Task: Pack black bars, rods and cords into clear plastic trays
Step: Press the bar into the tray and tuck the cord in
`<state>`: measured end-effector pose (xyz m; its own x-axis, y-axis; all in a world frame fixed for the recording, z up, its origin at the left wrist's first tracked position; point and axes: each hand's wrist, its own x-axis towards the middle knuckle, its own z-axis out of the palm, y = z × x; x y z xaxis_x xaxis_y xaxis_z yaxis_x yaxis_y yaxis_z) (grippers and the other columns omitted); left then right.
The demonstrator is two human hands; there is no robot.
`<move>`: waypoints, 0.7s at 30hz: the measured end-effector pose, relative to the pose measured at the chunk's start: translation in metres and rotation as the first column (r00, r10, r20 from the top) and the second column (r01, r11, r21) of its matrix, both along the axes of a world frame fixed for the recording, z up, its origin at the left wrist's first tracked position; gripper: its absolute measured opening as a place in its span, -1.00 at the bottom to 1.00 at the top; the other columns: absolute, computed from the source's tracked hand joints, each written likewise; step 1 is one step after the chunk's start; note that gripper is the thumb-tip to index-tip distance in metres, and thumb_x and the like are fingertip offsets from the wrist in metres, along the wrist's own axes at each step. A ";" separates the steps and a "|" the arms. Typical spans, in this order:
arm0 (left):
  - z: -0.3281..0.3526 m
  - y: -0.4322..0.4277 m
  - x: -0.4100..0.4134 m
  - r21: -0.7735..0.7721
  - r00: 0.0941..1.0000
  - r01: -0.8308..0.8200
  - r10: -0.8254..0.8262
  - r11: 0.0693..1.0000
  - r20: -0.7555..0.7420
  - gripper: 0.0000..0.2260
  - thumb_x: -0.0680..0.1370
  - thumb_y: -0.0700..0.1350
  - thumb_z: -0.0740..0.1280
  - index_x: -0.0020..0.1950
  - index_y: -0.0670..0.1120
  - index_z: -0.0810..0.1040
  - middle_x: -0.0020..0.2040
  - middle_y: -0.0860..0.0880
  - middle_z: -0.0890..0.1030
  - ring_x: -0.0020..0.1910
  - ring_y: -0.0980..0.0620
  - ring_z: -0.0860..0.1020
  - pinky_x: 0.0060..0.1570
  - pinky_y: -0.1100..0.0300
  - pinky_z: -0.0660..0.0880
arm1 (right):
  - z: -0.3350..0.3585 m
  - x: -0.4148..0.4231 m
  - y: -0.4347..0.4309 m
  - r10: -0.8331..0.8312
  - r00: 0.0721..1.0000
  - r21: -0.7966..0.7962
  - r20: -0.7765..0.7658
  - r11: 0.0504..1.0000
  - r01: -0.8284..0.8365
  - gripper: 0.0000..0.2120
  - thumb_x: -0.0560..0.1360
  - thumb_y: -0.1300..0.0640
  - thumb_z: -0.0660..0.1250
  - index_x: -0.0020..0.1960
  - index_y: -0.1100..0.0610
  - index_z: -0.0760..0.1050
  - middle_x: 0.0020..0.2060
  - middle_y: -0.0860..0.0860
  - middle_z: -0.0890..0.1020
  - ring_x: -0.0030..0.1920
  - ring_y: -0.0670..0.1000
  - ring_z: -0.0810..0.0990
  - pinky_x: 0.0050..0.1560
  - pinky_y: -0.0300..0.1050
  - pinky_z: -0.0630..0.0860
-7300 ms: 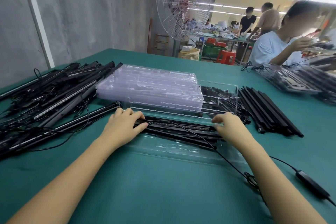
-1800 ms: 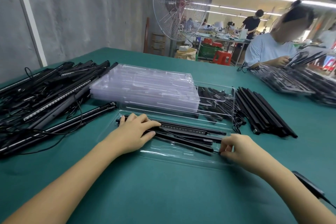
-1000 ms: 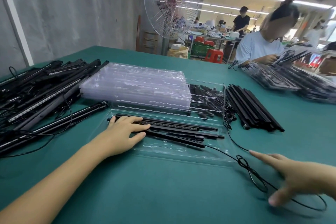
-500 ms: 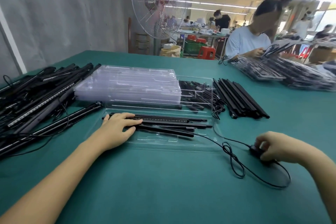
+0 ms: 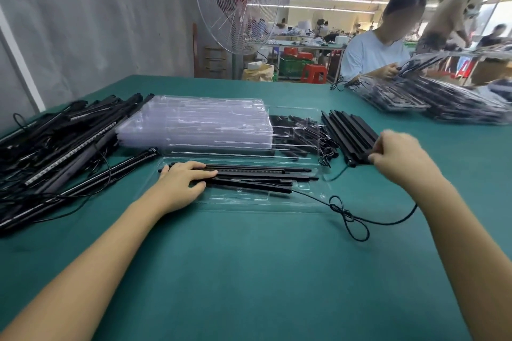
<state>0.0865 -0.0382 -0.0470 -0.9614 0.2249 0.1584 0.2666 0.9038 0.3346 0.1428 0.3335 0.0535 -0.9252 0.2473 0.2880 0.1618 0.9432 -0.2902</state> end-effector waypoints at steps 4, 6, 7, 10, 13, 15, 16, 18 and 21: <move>0.000 0.001 0.001 -0.003 1.000 -0.003 0.003 1.000 -0.007 -0.66 0.61 -0.05 0.17 0.34 0.27 0.41 0.43 0.12 0.32 0.43 0.01 0.21 0.44 -0.17 -0.08 | 0.020 -0.005 -0.019 -0.088 0.865 -0.321 -0.494 0.943 -0.087 -0.81 0.55 0.26 0.19 0.16 0.27 0.37 0.11 0.23 0.44 -0.09 0.08 0.38 -0.08 -0.19 0.30; -0.001 0.001 0.001 -0.004 1.000 -0.004 0.004 1.000 -0.009 -0.66 0.61 -0.05 0.17 0.34 0.28 0.41 0.43 0.12 0.32 0.43 0.02 0.21 0.44 -0.17 -0.08 | 0.029 -0.011 -0.035 -0.117 0.783 -0.480 -0.611 0.841 -0.249 -0.80 0.55 0.29 0.18 0.16 0.26 0.37 0.06 0.18 0.51 -0.03 0.06 0.48 -0.03 -0.13 0.46; -0.001 0.000 0.000 -0.004 1.000 -0.004 0.004 1.000 -0.008 -0.66 0.61 -0.05 0.17 0.34 0.28 0.41 0.43 0.13 0.32 0.43 0.02 0.21 0.44 -0.18 -0.08 | 0.032 -0.013 -0.046 -0.131 0.753 -0.559 -0.645 0.752 -0.349 -0.81 0.55 0.31 0.19 0.16 0.25 0.36 0.02 0.15 0.53 -0.02 0.07 0.54 -0.02 -0.10 0.54; -0.002 0.000 -0.001 0.007 1.000 -0.001 0.002 1.000 -0.012 -0.65 0.60 -0.06 0.18 0.33 0.28 0.41 0.42 0.12 0.33 0.42 0.02 0.22 0.44 -0.18 -0.08 | 0.036 -0.019 -0.084 -0.074 0.671 -0.587 -0.738 0.560 -0.584 -0.79 0.54 0.35 0.21 0.16 0.25 0.33 -0.01 0.12 0.53 -0.01 0.09 0.59 -0.04 -0.08 0.60; -0.003 -0.002 -0.002 0.011 1.000 0.006 -0.006 1.000 -0.018 -0.65 0.59 -0.06 0.18 0.32 0.29 0.42 0.42 0.12 0.34 0.42 0.03 0.23 0.44 -0.18 -0.08 | 0.024 -0.027 -0.122 0.261 0.681 -0.507 -0.685 0.500 -0.702 -0.80 0.52 0.39 0.24 0.12 0.23 0.39 0.02 0.18 0.55 -0.01 0.17 0.58 0.01 0.01 0.58; -0.004 -0.003 -0.002 0.022 1.000 0.011 -0.011 1.000 -0.020 -0.65 0.59 -0.06 0.19 0.31 0.29 0.42 0.42 0.11 0.35 0.42 0.03 0.23 0.44 -0.19 -0.08 | 0.007 -0.033 -0.142 0.485 0.708 -0.533 -0.514 0.467 -0.706 -0.80 0.51 0.38 0.26 0.12 0.25 0.44 0.03 0.18 0.60 -0.02 0.16 0.60 0.01 0.00 0.58; -0.004 -0.003 -0.002 0.022 1.000 0.013 -0.013 1.000 -0.022 -0.65 0.59 -0.06 0.19 0.31 0.29 0.42 0.42 0.11 0.35 0.42 0.03 0.23 0.44 -0.19 -0.08 | -0.003 -0.035 -0.150 0.551 0.722 -0.542 -0.418 0.487 -0.685 -0.81 0.52 0.35 0.26 0.13 0.26 0.45 0.03 0.17 0.62 -0.06 0.13 0.62 -0.03 -0.03 0.60; -0.003 -0.003 -0.003 0.012 0.999 0.016 -0.015 1.000 -0.032 -0.64 0.58 -0.06 0.20 0.32 0.29 0.42 0.40 0.11 0.37 0.41 0.04 0.24 0.43 -0.16 -0.05 | -0.024 -0.041 -0.161 0.626 0.737 -0.547 -0.254 0.536 -0.643 -0.82 0.56 0.29 0.22 0.15 0.24 0.46 0.00 0.19 0.64 -0.20 0.05 0.61 -0.17 -0.11 0.56; -0.004 -0.003 -0.003 -0.012 0.999 0.022 -0.023 1.000 -0.038 -0.62 0.57 -0.05 0.20 0.33 0.30 0.40 0.39 0.12 0.39 0.40 0.06 0.25 0.43 -0.14 -0.04 | -0.046 -0.049 -0.165 0.677 0.727 -0.687 -0.114 0.475 -0.550 -0.82 0.61 0.27 0.14 0.12 0.17 0.49 -0.14 0.16 0.63 -0.42 -0.05 0.52 -0.37 -0.21 0.47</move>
<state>0.0833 -0.0408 -0.0508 -0.9493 0.2486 0.1925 0.2995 0.9012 0.3132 0.0939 0.1690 0.0079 -0.9269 -0.3475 0.1417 -0.2816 0.3943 -0.8748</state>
